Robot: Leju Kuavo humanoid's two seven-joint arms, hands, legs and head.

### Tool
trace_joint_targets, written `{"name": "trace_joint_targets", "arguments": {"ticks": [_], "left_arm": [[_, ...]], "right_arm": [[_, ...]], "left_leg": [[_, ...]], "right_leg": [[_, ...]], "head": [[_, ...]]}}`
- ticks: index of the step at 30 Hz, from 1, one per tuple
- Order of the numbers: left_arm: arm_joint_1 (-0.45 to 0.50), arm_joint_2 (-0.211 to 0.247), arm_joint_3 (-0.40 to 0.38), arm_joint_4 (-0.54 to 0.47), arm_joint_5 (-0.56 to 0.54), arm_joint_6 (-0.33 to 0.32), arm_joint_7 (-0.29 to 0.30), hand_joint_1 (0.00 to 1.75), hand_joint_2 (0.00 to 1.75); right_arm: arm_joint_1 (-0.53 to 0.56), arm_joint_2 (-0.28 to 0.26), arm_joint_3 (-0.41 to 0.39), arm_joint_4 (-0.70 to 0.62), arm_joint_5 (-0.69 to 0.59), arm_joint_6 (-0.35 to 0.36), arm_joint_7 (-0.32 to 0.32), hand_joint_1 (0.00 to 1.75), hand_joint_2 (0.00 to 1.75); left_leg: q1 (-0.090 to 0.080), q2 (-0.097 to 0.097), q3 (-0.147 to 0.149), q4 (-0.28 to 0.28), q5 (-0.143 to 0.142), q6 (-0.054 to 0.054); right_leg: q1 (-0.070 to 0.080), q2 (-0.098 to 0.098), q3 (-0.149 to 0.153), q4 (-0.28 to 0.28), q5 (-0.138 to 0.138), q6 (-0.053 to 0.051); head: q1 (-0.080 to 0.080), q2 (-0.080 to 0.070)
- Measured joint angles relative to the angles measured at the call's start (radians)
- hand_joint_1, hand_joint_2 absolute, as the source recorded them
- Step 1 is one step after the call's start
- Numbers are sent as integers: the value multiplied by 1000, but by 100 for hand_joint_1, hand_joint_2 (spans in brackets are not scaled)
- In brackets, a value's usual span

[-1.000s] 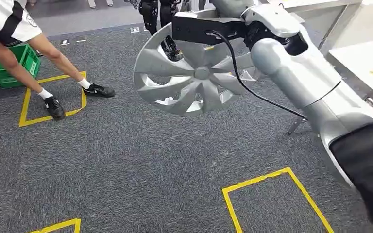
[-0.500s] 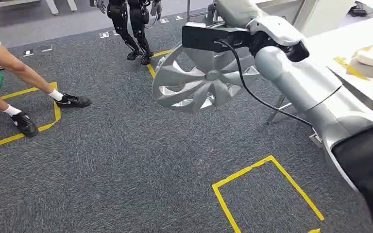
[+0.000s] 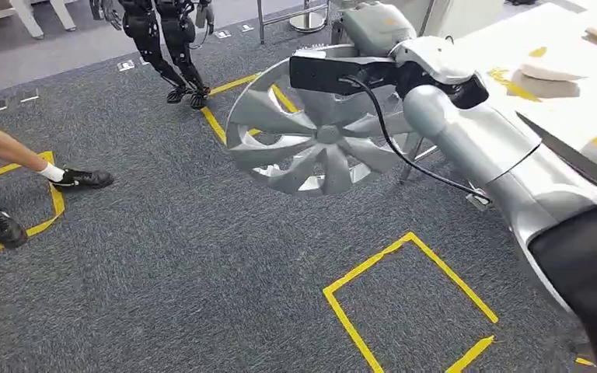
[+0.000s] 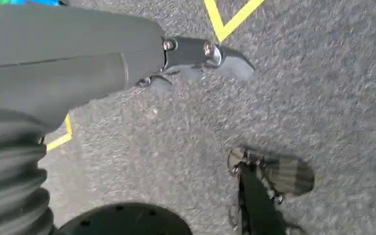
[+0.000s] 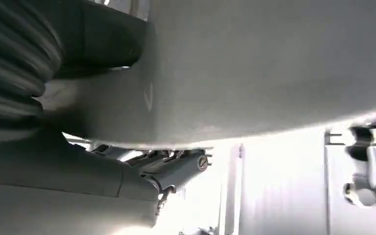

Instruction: Take the parts from the cabinet and place them on the table.

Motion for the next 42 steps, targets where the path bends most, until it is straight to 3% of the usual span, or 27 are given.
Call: {"name": "trace_joint_targets", "arguments": {"ticks": [2,4,5,6,8,9,10,14,16,17,19,20,21,22,24,25,26,29,30,32,34,36,37,39,40,41,42], "left_arm": [[0,-2,0,1,-5,0,6,0,175],[5,-3,0,1,-8,0,10,0,175],[7,-3,0,1,-10,0,10,0,175],[8,-3,0,1,-11,0,9,0,175],[7,-2,0,1,-13,-1,3,0,175],[7,0,0,0,-14,-3,2,0,175],[8,-1,0,2,-14,-6,2,0,175],[7,6,0,0,-6,-6,-8,0,175],[7,11,0,-1,-3,-6,-10,0,175],[7,13,0,-2,-3,-6,-10,0,175],[9,17,0,-2,-3,-6,-8,0,175],[10,19,0,-3,-9,-6,-6,0,175],[10,20,0,-3,-16,-6,-3,0,175],[9,21,0,-3,-23,-6,0,0,175],[9,21,0,-3,-26,-6,2,0,175],[8,22,0,-3,-26,-6,2,0,175],[7,22,0,-3,-29,-6,2,0,175],[4,23,0,-3,-34,-6,2,0,175],[2,23,-1,-3,-37,-6,2,0,175],[-2,24,-8,-3,-50,-6,5,0,175],[-3,23,-13,-2,-56,-6,14,0,175],[-3,23,-15,-2,-61,-6,14,0,175],[-3,23,-16,-2,-63,-6,14,0,175],[-5,23,-21,-2,-66,-6,14,0,175],[-5,23,-25,-2,-66,-6,14,0,175],[-5,21,-25,-2,-64,-6,12,0,175],[-6,21,-25,-2,-61,-5,11,0,175]], "right_arm": [[3,-4,0,-2,5,-9,-3,175,175],[21,-11,0,-6,5,-9,-11,175,175],[28,-17,0,-9,5,-4,-11,175,175],[30,-23,0,-11,5,3,-11,175,175],[27,-34,0,-14,1,10,-11,175,175],[24,-36,-1,-16,0,11,-10,175,175],[20,-37,-1,-17,-3,12,-11,175,175],[19,-41,-1,-22,-12,11,-10,175,175],[20,-41,-2,-25,-16,5,-10,175,175],[20,-40,-2,-30,-16,-3,-10,175,175],[34,-40,-2,-36,-10,-18,-4,175,175],[45,-40,-2,-39,-6,-23,1,175,175],[56,-41,-3,-45,-1,-25,4,175,175],[62,-41,-4,-52,1,-25,7,175,175],[63,-42,-8,-67,2,-26,9,175,175],[62,-42,-11,-72,2,-27,9,175,175],[60,-41,-14,-78,2,-27,10,175,175],[58,-50,-17,-80,-7,-14,4,175,175],[56,-51,-20,-80,-9,-13,-2,175,175],[47,-52,-24,-81,-18,-11,-18,175,175],[49,-51,-24,-81,-22,-10,-33,175,175],[55,-52,-24,-80,-30,-9,-39,175,175],[56,-52,-24,-80,-32,-9,-41,175,175],[53,-52,-24,-80,-42,-9,-42,175,175],[51,-53,-24,-80,-48,-9,-42,175,175],[50,-57,-24,-81,-53,-9,-42,175,175],[56,-64,-24,-85,-60,-12,-43,175,175]], "left_leg": [[0,-55,-51,111,-63,-4],[2,-64,-131,270,-123,-9],[2,-65,-151,300,-118,-11],[3,-66,-147,279,-90,-11],[8,-74,-83,131,5,-14],[14,-99,-43,41,48,-17],[17,-141,-30,15,28,-21],[12,-110,-23,2,30,9],[15,-90,-19,-6,35,25],[12,-83,-19,-6,35,29],[11,-66,-19,-6,33,31],[11,-56,-19,-6,32,32],[11,-47,-18,-5,31,33],[10,-37,-16,-5,30,32],[10,-21,-10,-5,24,27],[6,-14,-8,-5,21,22],[1,-8,-8,-2,18,16],[1,15,5,-13,17,2],[1,11,-2,-10,10,-4],[4,-51,-35,70,-36,-11],[5,-64,-115,229,-101,-16],[5,-65,-153,288,-95,-18],[6,-66,-141,253,-61,-17],[10,-85,-65,84,36,-17],[17,-132,-41,21,45,-16],[18,-150,-24,-1,35,-15],[18,-141,-28,5,37,-10]], "right_leg": [[-5,13,2,-1,-1,-9],[-5,32,2,0,-1,-10],[-5,43,2,1,-2,-10],[-6,54,2,3,-2,-9],[-11,75,3,10,-6,-2],[-14,84,1,18,-12,5],[-11,94,-7,26,-15,13],[-17,135,-20,18,-1,37],[-11,56,-42,61,-33,42],[-12,36,-74,129,-70,45],[-13,26,-144,282,-127,48],[-13,25,-167,326,-136,48],[-14,25,-164,317,-121,47],[-14,23,-138,261,-86,45],[-10,-4,-40,77,-5,37],[0,-43,-13,25,-14,34],[6,-33,-9,17,-10,24],[8,-4,-10,17,-9,11],[-4,2,-2,8,-4,3],[-7,12,0,6,-3,-8],[-6,30,0,6,-4,-11],[-5,51,0,9,-4,-11],[-6,61,0,11,-4,-11],[-11,83,0,19,-9,-3],[-13,91,-5,24,-12,2],[-7,103,-15,32,-13,10],[-11,112,-18,27,-6,17]], "head": [[-5,0],[-6,0],[-6,0],[-6,0],[-6,0],[-6,0],[-8,0],[-7,0],[-1,0],[-1,0],[0,0],[0,0],[0,0],[0,0],[0,0],[-1,0],[-2,0],[0,0],[-2,0],[-3,0],[-2,0],[-2,0],[-2,0],[-2,0],[-3,0],[-2,0],[-2,0]]}}
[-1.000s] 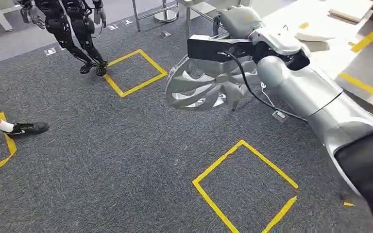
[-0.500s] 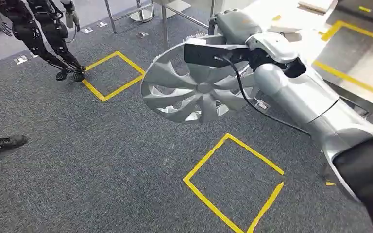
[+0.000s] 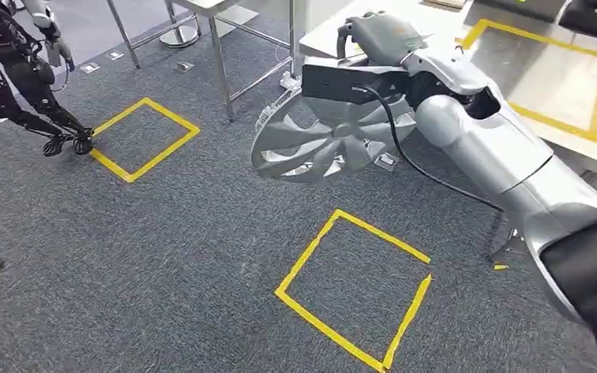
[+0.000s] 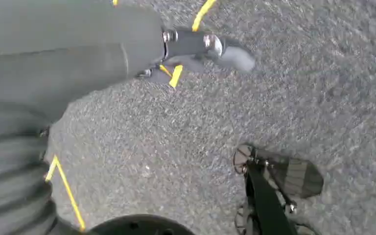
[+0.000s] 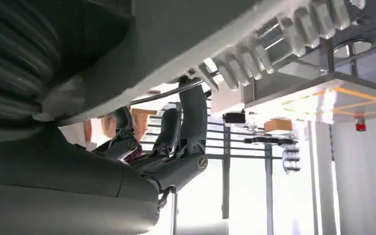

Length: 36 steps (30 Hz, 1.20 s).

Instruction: Take the parts from the cabinet and place them on the table.

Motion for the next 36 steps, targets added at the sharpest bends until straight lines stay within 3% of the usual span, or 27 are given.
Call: {"name": "trace_joint_targets", "arguments": {"ticks": [2,3,5,6,8,9,10,12,13,14,18,19,20,21,23,24,25,26,28,29,31,33,34,35,36], "left_arm": [[0,-2,0,0,0,0,0,0,175],[0,-6,-1,0,0,0,2,0,175],[4,-5,-1,-2,0,0,3,0,175],[9,-5,-1,-2,0,0,3,0,175],[17,-4,-1,-2,0,1,10,0,175],[18,-4,-1,-2,0,2,12,0,175],[18,-5,-1,-2,0,2,16,0,175],[18,-6,-2,-1,-6,2,24,0,175],[18,-7,-4,-1,-9,2,26,0,175],[17,-6,-5,-1,-11,2,27,0,175],[17,-6,-9,-1,-23,-5,31,0,175],[17,-2,-10,-1,-27,-6,30,0,175],[17,0,-13,-1,-30,-7,30,0,175],[18,0,-15,0,-30,-11,26,0,175],[22,5,-15,0,-24,-11,12,0,175],[23,6,-15,0,-24,-11,5,0,175],[23,8,-15,0,-24,-11,1,0,175],[21,10,-15,0,-24,-12,-3,0,175],[18,13,-15,0,-25,-12,-4,0,175],[17,13,-16,0,-25,-12,-4,0,175],[14,13,-16,0,-24,-12,0,0,175],[7,11,-16,0,-16,-12,2,0,175],[3,8,-16,0,-13,-12,2,0,175],[3,9,-16,0,-10,-11,2,0,175],[4,9,-16,0,-9,-10,2,0,175]], "right_arm": [[24,-27,-1,-18,-8,-16,-3,175,175],[37,-46,-4,-26,-10,-23,-6,175,175],[57,-73,-13,-39,-11,-32,-7,175,175],[62,-79,-14,-42,-10,-31,-6,175,175],[72,-82,-14,-45,-9,-13,2,175,175],[72,-82,-14,-45,-7,1,11,175,175],[67,-83,-14,-44,-5,8,16,175,175],[48,-85,-14,-44,-5,14,18,175,175],[35,-87,-14,-43,-8,15,16,175,175],[24,-89,-14,-43,-10,15,15,175,175],[7,-102,-14,-40,-23,23,-2,175,175],[4,-102,-14,-40,-27,23,-2,175,175],[-6,-102,-14,-40,-31,23,-2,175,175],[-12,-100,-13,-39,-32,22,-2,175,175],[-12,-93,-10,-35,-40,18,1,175,175],[-9,-92,-8,-33,-40,14,2,175,175],[-6,-90,-7,-31,-41,12,2,175,175],[-4,-90,-7,-29,-41,8,3,175,175],[-3,-89,-7,-26,-40,3,4,175,175],[-3,-88,-7,-24,-40,0,4,175,175],[-2,-82,-7,-18,-41,-3,1,175,175],[-3,-77,-7,-6,-37,-5,0,175,175],[-4,-75,-7,-2,-32,-6,0,175,175],[-8,-73,-7,1,-31,-6,-2,175,175],[-12,-68,-7,3,-29,-10,-2,175,175]], "left_leg": [[-7,13,1,0,2,14],[0,22,2,-9,8,24],[0,39,5,-15,12,38],[-2,50,4,-15,11,40],[-6,76,4,-14,9,44],[-6,89,4,-13,8,44],[-6,101,4,-12,7,44],[-5,120,6,-10,2,40],[-8,128,9,-9,-1,36],[-16,134,8,-9,-4,30],[-18,163,25,-19,-7,6],[-12,142,18,-11,-15,0],[-12,106,5,23,-40,-2],[-12,85,-29,95,-79,-4],[-12,76,-109,254,-138,-6],[-12,75,-129,286,-135,-6],[-12,74,-127,270,-111,-5],[-12,72,-106,213,-69,-3],[-8,49,-26,34,23,-1],[-6,15,-8,1,5,-1],[-8,29,-5,-4,9,5],[-12,42,-4,-7,12,21],[-5,53,-1,-14,17,31],[-5,57,-1,-17,18,37],[-6,64,-1,-17,18,39]], "right_leg": [[-3,17,0,-9,7,14],[-1,24,0,-9,7,20],[2,-52,-32,54,-39,27],[1,-73,-67,128,-75,32],[-2,-86,-142,280,-130,36],[-4,-87,-153,300,-126,37],[-4,-90,-137,268,-100,38],[-4,-106,-49,106,-23,35],[-3,-140,3,14,5,32],[10,-164,16,-4,-13,22],[7,-124,14,-14,-5,-3],[-1,-121,22,-20,-1,-9],[-3,-115,23,-21,-1,-16],[-4,-109,23,-21,-2,-20],[-1,-88,23,-20,-3,-23],[-1,-77,23,-19,-3,-23],[-1,-68,23,-17,-3,-22],[-1,-57,23,-15,-4,-21],[-5,-40,23,-7,-10,-13],[0,-32,17,-3,-12,-7],[-3,-15,10,-2,-7,5],[-8,1,10,-10,-2,18],[-9,-18,4,-2,-8,21],[-3,-57,-9,28,-31,25],[-4,-76,-37,88,-65,29]], "head": [[-1,0],[-1,0],[12,0],[13,0],[13,0],[13,0],[13,0],[13,0],[14,0],[14,0],[13,0],[13,0],[13,0],[11,0],[11,0],[11,0],[11,0],[11,0],[11,0],[10,0],[13,0],[11,0],[13,0],[18,0],[20,0]]}}
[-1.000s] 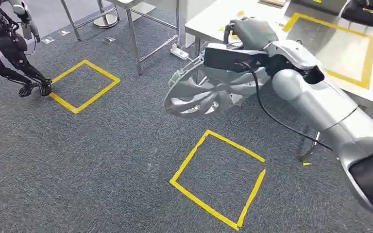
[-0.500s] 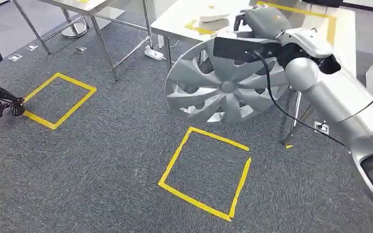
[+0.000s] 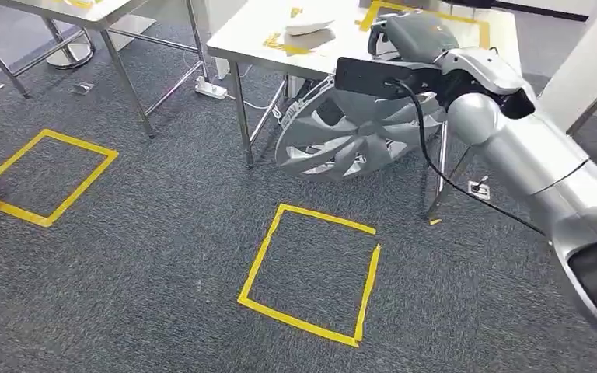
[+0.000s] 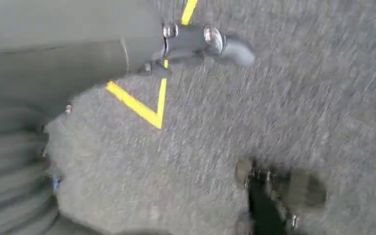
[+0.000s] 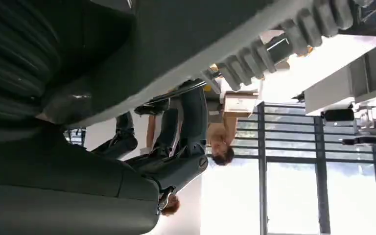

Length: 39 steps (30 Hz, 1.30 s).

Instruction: Take the parts from the cabinet and place them on the table.

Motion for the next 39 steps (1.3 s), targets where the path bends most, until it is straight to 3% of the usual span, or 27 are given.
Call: {"name": "trace_joint_targets", "arguments": {"ticks": [2,3,4,5,7,8,9,12,13,14,15,17,18,19,20,22,23,24,25,26,27,30,35,38,39], "left_arm": [[5,0,0,0,3,4,1,0,175],[7,-2,0,0,5,4,2,0,175],[8,-3,0,0,6,5,3,0,175],[10,-6,0,1,8,5,4,0,175],[12,-11,0,2,8,3,3,0,175],[12,-13,0,2,8,-3,-1,0,175],[12,-15,0,2,5,-8,-5,0,175],[11,-16,0,2,2,-16,-5,0,175],[9,-16,0,1,5,-16,-5,0,175],[8,-16,0,1,10,-16,-5,0,175],[6,-18,1,2,15,-15,-6,0,175],[8,-19,1,2,18,-15,-8,0,175],[9,-19,2,2,21,-15,-10,0,175],[9,-20,2,2,23,-15,-13,0,175],[8,-20,2,2,24,-15,-18,0,175],[7,-20,2,1,30,-26,-46,0,175],[6,-20,3,1,37,-32,-61,0,175],[4,-23,3,1,39,-38,-72,0,175],[2,-24,3,1,39,-40,-78,0,175],[2,-26,3,1,38,-42,-82,0,175],[2,-26,3,1,35,-42,-84,0,175],[-1,-26,3,0,27,-42,-76,0,175],[-14,-25,3,0,14,-46,-56,0,175],[-21,-25,3,0,10,-48,-50,0,175],[-23,-25,3,-1,9,-48,-49,0,175]], "right_arm": [[3,5,0,1,1,-4,0,175,175],[8,5,0,2,1,-7,-1,175,175],[15,5,0,3,1,-11,-3,175,175],[22,4,0,3,1,-18,-6,175,175],[33,4,0,-2,7,-29,-9,175,175],[35,4,-2,-3,11,-30,-8,175,175],[35,6,-2,-3,17,-29,-6,175,175],[34,7,-2,3,30,-18,0,175,175],[32,7,-2,5,35,-16,-3,175,175],[27,12,-3,7,41,-14,-9,175,175],[18,17,-3,12,44,-13,-13,175,175],[4,31,-3,18,54,-1,-16,175,175],[-1,38,-3,24,56,8,-13,175,175],[-6,45,-3,32,56,13,-11,175,175],[-14,51,-3,38,58,15,-10,175,175],[-31,61,-3,49,62,15,-10,175,175],[-41,64,-3,53,63,15,-11,175,175],[-53,64,-3,58,63,15,-12,175,175],[-59,64,-3,67,63,15,-13,175,175],[-61,64,-3,69,63,15,-14,175,175],[-63,64,-3,72,62,15,-16,175,175],[-72,64,-3,81,61,14,-15,175,175],[-97,65,-3,87,63,15,-5,175,175],[-112,69,-3,90,63,16,0,175,175],[-115,69,-3,92,63,17,1,175,175]], "left_leg": [[-1,16,0,1,-3,4],[-2,24,0,2,-3,5],[-2,32,1,2,-5,5],[-2,40,3,3,-7,4],[-2,55,9,4,-12,1],[-4,61,10,4,-14,-3],[-11,68,8,5,-16,-9],[-10,86,16,-4,-17,-25],[-16,92,18,-2,-22,-32],[-10,59,10,18,-36,-37],[-10,29,-15,73,-71,-40],[-7,13,-93,233,-140,-46],[-7,12,-125,291,-153,-48],[-6,12,-139,306,-143,-49],[-5,12,-127,271,-110,-50],[-1,12,-51,102,-14,-51],[3,7,-21,28,9,-52],[0,0,-5,12,-7,-50],[1,1,-10,14,-4,-38],[3,1,-10,12,-2,-38],[3,0,-10,12,-2,-37],[0,-4,-11,12,0,-28],[-1,-5,-12,13,-1,-20],[-2,-4,-13,13,-1,-20],[-2,-4,-13,13,0,-19]], "right_leg": [[-1,-11,-72,156,-64,5],[-1,-12,-98,208,-75,6],[-1,-13,-99,205,-61,5],[-1,-15,-75,152,-25,3],[4,-38,19,-29,58,-6],[12,-79,51,-95,56,-14],[21,-73,55,-101,59,-22],[21,-48,51,-100,59,-33],[9,-42,60,-112,66,-42],[6,-41,64,-116,66,-46],[4,-40,65,-116,66,-53],[3,-29,65,-116,64,-57],[4,-23,65,-115,64,-57],[4,-18,65,-114,64,-56],[3,-14,65,-113,63,-56],[-2,-5,65,-103,57,-47],[-3,-4,63,-96,52,-39],[5,0,54,-85,47,-31],[5,1,52,-86,49,-28],[7,1,53,-84,48,-38],[9,1,53,-86,52,-53],[9,-2,59,-95,54,-55],[9,-3,62,-104,59,-45],[7,-3,62,-107,60,-24],[7,-3,62,-107,60,-22]], "head": [[0,0],[0,0],[1,0],[1,0],[1,0],[1,0],[2,0],[2,0],[1,0],[0,0],[-1,0],[-3,0],[-3,0],[-3,0],[-3,0],[-3,0],[-4,0],[-7,0],[-5,0],[-6,0],[-5,0],[-6,0],[-6,0],[-6,0],[-6,0]]}}
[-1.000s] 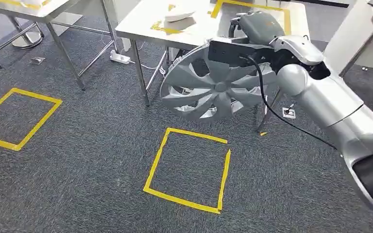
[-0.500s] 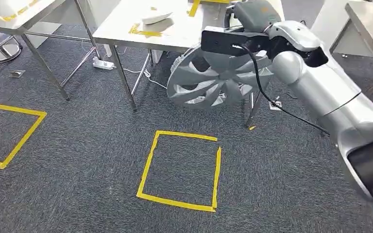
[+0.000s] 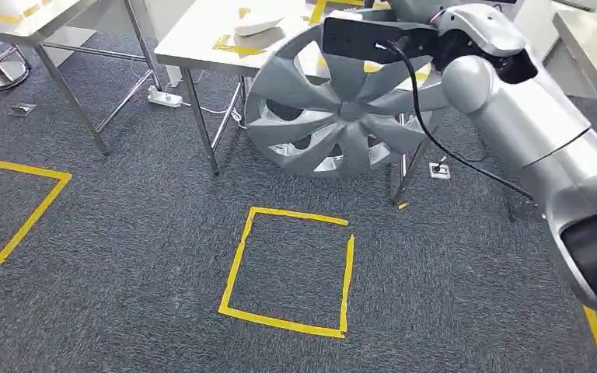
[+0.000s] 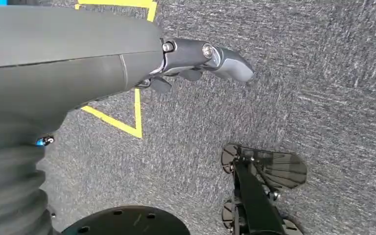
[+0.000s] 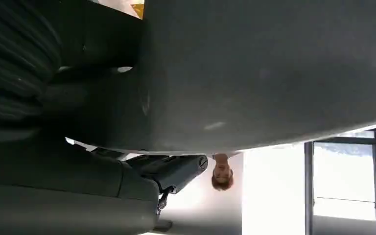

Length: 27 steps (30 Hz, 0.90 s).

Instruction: Take the parts from the cabinet and place them on the table.

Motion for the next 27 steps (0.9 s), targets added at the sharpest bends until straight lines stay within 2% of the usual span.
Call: {"name": "trace_joint_targets", "arguments": {"ticks": [1,2,3,4,5,7,8,9,10,11,12,13,14,15,16,18,19,20,21,22,23,24,25,26,27], "left_arm": [[-3,2,0,-1,0,0,1,0,175],[-5,3,0,-2,0,-2,1,0,175],[-7,3,0,-2,-1,-4,1,0,175],[-7,3,0,-3,-1,-10,2,0,175],[-7,3,0,-4,-1,-11,2,0,175],[-12,4,-1,-5,-3,-14,2,0,175],[-12,4,-1,-5,-4,-18,2,0,175],[-12,4,-1,-5,-7,-19,2,0,175],[-12,3,-2,-5,-10,-20,3,0,175],[-12,3,-2,-5,-11,-21,3,0,175],[-12,3,-2,-5,-12,-21,3,0,175],[-12,3,-2,-5,-12,-21,4,0,175],[-12,11,-2,-8,-13,-21,4,0,175],[-15,7,-3,-7,-13,-21,5,0,175],[-15,10,-3,-8,-13,-21,4,0,175],[-16,8,-4,-8,-13,-21,7,0,175],[-18,8,-5,-9,-13,-21,9,0,175],[-20,8,-5,-9,-13,-21,8,0,175],[-22,7,-6,-8,-13,-21,10,0,175],[-21,6,-6,-8,-13,-21,11,0,175],[-16,6,-6,-8,-13,-21,12,0,175],[-9,6,-6,-8,-13,-21,14,0,175],[-1,6,-6,-8,-13,-21,14,0,175],[5,6,-7,-8,-13,-21,15,0,175],[9,7,-8,-7,-14,-21,15,0,175]], "right_arm": [[-2,2,0,1,0,1,0,175,175],[-5,5,0,2,0,3,0,175,175],[-11,7,0,2,0,5,-1,175,175],[-12,8,-2,3,0,5,-2,175,175],[-20,11,-5,5,-1,6,-4,175,175],[-30,15,-5,10,-1,7,-5,175,175],[-29,15,-6,15,-2,7,-6,175,175],[-25,15,-6,19,-2,7,-9,175,175],[-19,15,-7,21,-1,7,-11,175,175],[-15,15,-8,21,-1,6,-13,175,175],[-13,14,-9,22,0,6,-15,175,175],[-11,13,-10,23,0,6,-16,175,175],[-7,8,-15,32,0,5,-16,175,175],[-8,10,-19,30,-1,5,-18,175,175],[-1,10,-19,31,2,5,-13,175,175],[-1,4,-24,31,7,5,-15,175,175],[-4,5,-26,23,7,5,-15,175,175],[-7,2,-33,21,9,2,-18,175,175],[-10,3,-39,21,10,2,-16,175,175],[-7,3,-40,21,9,2,-18,175,175],[3,3,-40,21,10,4,-16,175,175],[14,2,-40,22,10,5,-16,175,175],[24,2,-40,22,9,5,-16,175,175],[29,2,-40,22,9,5,-16,175,175],[33,1,-40,22,8,6,-16,175,175]], "left_leg": [[-9,2,-2,5,-4,9],[-7,2,0,-1,-6,17],[-2,5,9,-18,-3,22],[4,8,23,-36,2,24],[6,8,32,-44,-1,32],[9,15,41,-46,-8,31],[10,16,48,-46,-14,28],[12,17,55,-46,-21,22],[16,18,67,-45,-29,14],[22,18,78,-43,-36,3],[28,19,90,-40,-48,-7],[31,21,98,-34,-62,-18],[26,22,97,-33,-73,-31],[23,22,104,-29,-82,-40],[24,22,106,-38,-86,-47],[26,28,135,-56,-98,-63],[30,28,140,-55,-105,-66],[29,25,122,-11,-106,-65],[27,24,72,69,-118,-66],[24,23,6,160,-130,-67],[21,23,-66,242,-130,-66],[18,23,-118,278,-109,-63],[14,22,-150,267,-56,-57],[8,21,-162,216,14,-49],[1,20,-157,125,106,-38]], "right_leg": [[-6,0,3,-10,3,15],[-7,0,5,-14,2,23],[-1,1,7,-16,-4,30],[-8,-2,1,-2,-5,29],[-6,-6,-24,45,-26,27],[-10,-6,-111,202,-87,31],[-14,-6,-150,270,-104,35],[-19,-6,-175,302,-101,39],[-25,-8,-174,278,-70,43],[-32,-12,-147,210,-20,49],[-41,-19,-103,112,37,58],[-50,-32,-63,18,79,67],[-39,-37,-54,14,46,79],[-37,-29,-48,8,34,48],[-32,-30,-47,14,22,32],[-29,-22,-41,18,2,9],[-37,-16,-22,15,-8,-2],[-37,-15,-7,15,-21,-10],[-36,-15,9,12,-35,-19],[-34,-15,28,8,-49,-23],[-32,-13,52,4,-66,-26],[-30,-9,75,-1,-83,-27],[-30,-4,100,-4,-100,-28],[-31,-1,125,-8,-118,-27],[-32,3,155,-12,-137,-24]], "head": [[-1,0],[0,0],[-2,0],[0,0],[3,0],[2,0],[4,0],[4,0],[4,0],[4,0],[4,0],[5,0],[12,0],[17,0],[10,0],[10,0],[8,0],[6,0],[3,0],[-2,0],[-2,0],[-3,0],[-2,0],[-3,0],[-5,0]]}}
